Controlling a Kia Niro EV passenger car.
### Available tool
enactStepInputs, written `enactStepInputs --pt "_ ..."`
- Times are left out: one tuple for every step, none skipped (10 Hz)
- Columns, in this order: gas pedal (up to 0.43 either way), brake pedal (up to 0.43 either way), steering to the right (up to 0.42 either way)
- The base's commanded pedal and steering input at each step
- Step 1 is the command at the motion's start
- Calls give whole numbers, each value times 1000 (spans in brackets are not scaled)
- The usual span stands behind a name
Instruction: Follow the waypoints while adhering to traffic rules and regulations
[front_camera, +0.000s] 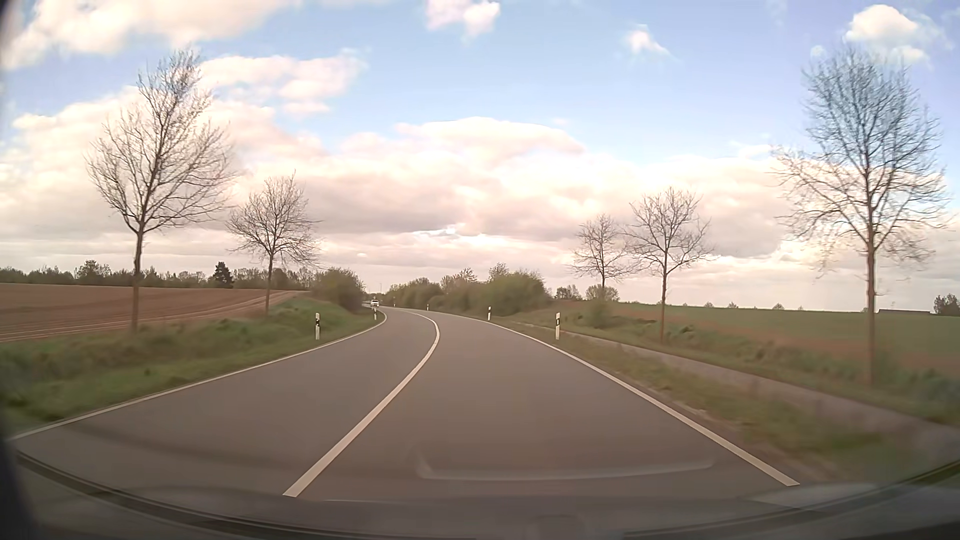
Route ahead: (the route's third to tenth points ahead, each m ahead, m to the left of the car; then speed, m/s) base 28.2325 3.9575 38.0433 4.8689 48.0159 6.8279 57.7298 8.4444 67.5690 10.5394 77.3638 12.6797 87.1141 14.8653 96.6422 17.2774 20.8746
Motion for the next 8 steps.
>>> enactStepInputs --pt "130 0 -22" --pt "130 0 -23" --pt "130 0 -24" --pt "130 0 -24" --pt "130 0 -24" --pt "130 0 -24" --pt "130 0 -24" --pt "130 0 -24"
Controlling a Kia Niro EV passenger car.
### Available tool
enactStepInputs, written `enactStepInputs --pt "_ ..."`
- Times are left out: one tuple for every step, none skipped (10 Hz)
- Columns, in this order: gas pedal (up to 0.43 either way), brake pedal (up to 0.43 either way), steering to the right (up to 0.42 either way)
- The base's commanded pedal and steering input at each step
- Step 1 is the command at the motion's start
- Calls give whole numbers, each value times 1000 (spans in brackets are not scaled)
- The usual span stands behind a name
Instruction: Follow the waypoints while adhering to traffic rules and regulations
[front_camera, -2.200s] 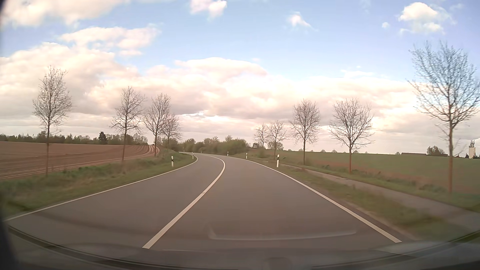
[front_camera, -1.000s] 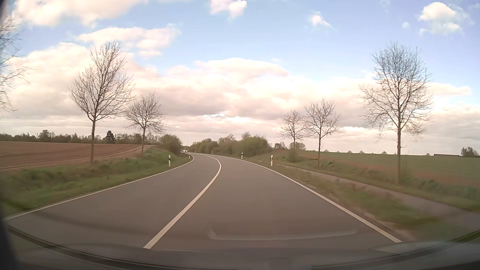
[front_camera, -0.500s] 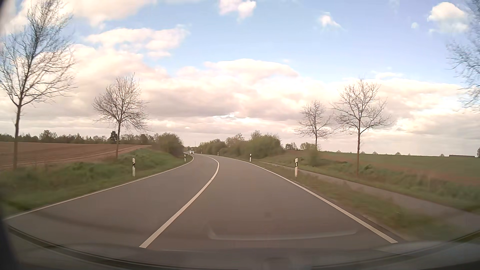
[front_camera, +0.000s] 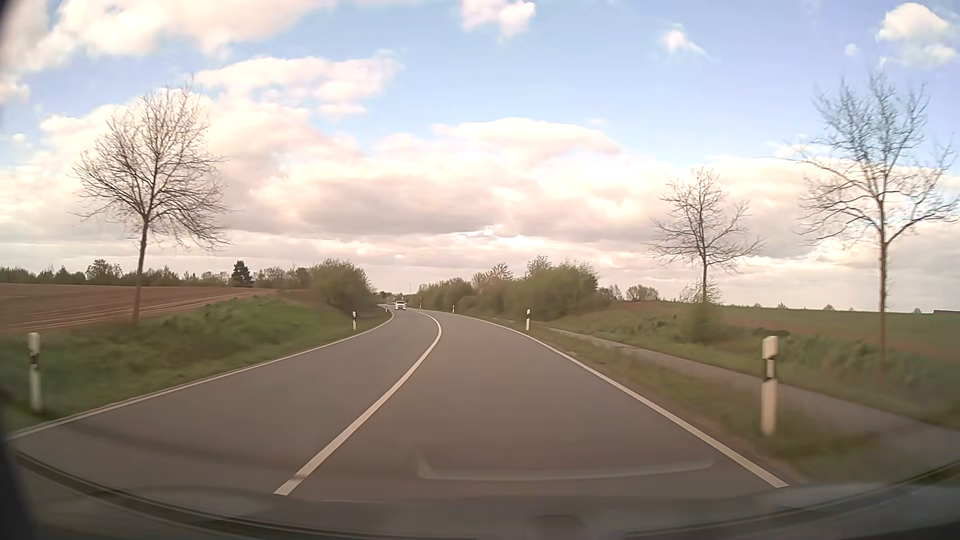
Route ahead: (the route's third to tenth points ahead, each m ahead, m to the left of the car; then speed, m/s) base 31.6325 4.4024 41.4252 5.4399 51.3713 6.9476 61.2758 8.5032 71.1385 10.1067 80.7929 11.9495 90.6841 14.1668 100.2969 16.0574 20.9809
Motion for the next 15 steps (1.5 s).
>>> enactStepInputs --pt "130 0 -24" --pt "130 0 -24" --pt "130 0 -22" --pt "130 0 -21" --pt "130 0 -21" --pt "130 0 -21" --pt "130 0 -21" --pt "130 0 -21" --pt "130 0 -21" --pt "130 0 -21" --pt "130 0 -20" --pt "130 0 -18" --pt "130 0 -17" --pt "130 0 -16" --pt "130 0 -16"
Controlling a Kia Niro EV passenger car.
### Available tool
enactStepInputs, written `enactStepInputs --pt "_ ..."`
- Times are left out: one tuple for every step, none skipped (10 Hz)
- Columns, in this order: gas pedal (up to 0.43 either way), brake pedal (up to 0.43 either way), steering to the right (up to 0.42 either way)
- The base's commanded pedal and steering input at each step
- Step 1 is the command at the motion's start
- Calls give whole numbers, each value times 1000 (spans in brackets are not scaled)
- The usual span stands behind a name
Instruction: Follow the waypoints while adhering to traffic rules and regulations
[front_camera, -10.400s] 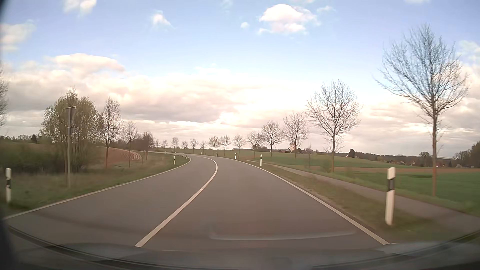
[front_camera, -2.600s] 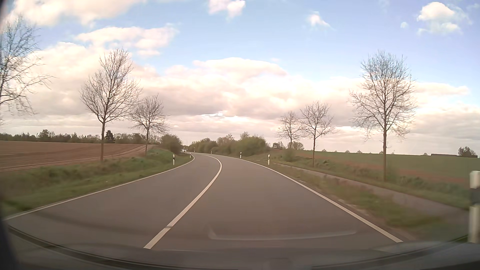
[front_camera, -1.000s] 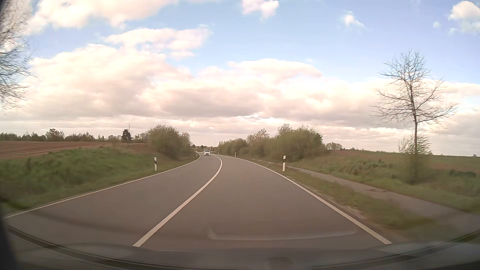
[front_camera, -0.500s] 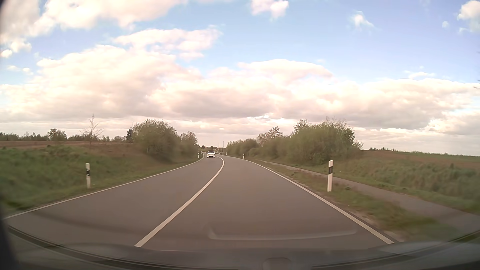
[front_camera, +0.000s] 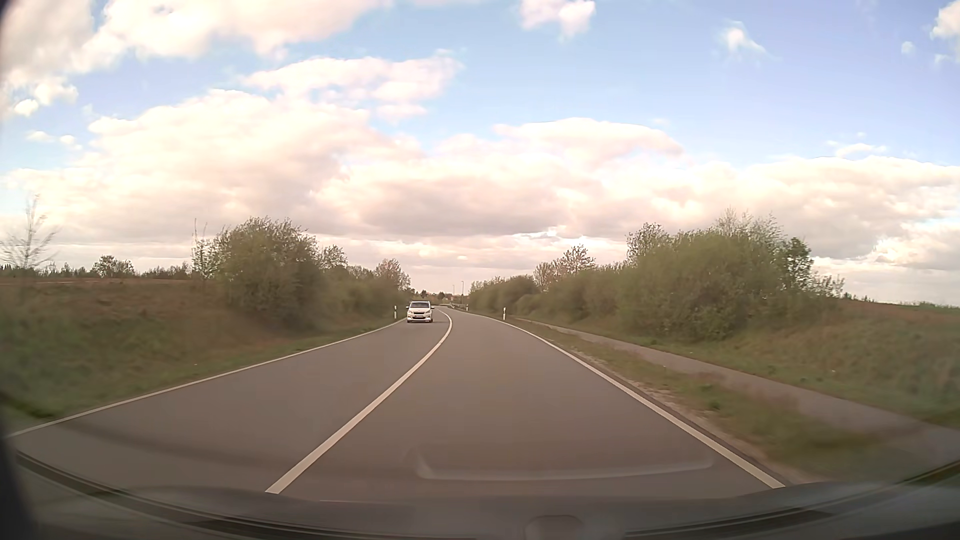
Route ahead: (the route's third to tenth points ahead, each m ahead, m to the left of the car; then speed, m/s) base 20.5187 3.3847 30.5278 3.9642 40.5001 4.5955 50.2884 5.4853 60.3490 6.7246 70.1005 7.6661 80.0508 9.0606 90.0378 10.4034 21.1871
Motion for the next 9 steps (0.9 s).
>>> enactStepInputs --pt "130 0 -16" --pt "130 0 -17" --pt "130 0 -17" --pt "130 0 -17" --pt "130 0 -16" --pt "130 0 -16" --pt "130 0 -16" --pt "130 0 -16" --pt "118 0 -17"
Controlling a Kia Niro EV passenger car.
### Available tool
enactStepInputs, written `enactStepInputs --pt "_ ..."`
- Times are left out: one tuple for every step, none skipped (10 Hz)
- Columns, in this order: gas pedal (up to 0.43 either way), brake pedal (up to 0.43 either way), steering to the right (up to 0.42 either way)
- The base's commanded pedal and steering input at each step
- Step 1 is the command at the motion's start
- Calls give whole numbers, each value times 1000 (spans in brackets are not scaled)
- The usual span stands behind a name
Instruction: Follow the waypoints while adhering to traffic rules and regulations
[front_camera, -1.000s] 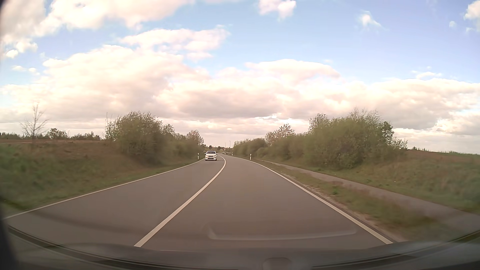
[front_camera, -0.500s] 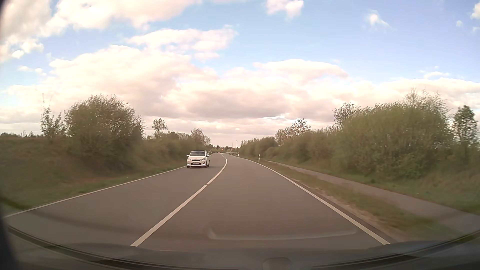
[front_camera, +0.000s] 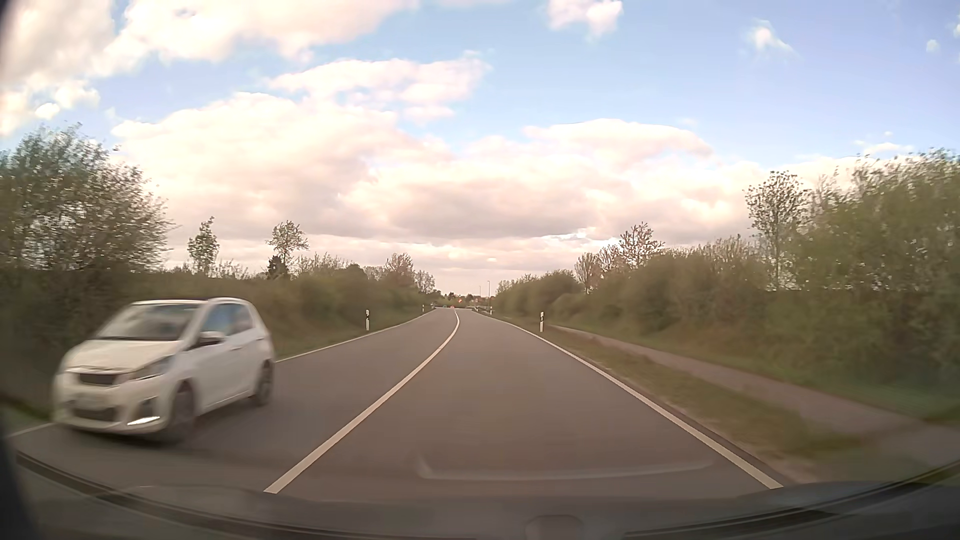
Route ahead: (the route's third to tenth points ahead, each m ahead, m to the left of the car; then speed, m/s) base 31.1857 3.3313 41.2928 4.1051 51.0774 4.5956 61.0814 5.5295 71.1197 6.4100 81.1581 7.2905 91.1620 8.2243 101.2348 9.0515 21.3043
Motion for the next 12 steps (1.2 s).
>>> enactStepInputs --pt "110 0 -18" --pt "98 0 -17" --pt "79 0 -15" --pt "67 0 -13" --pt "47 0 -13" --pt "47 0 -13" --pt "47 0 -12" --pt "47 0 -12" --pt "47 0 -10" --pt "47 0 -10" --pt "47 0 -9" --pt "47 0 -9"
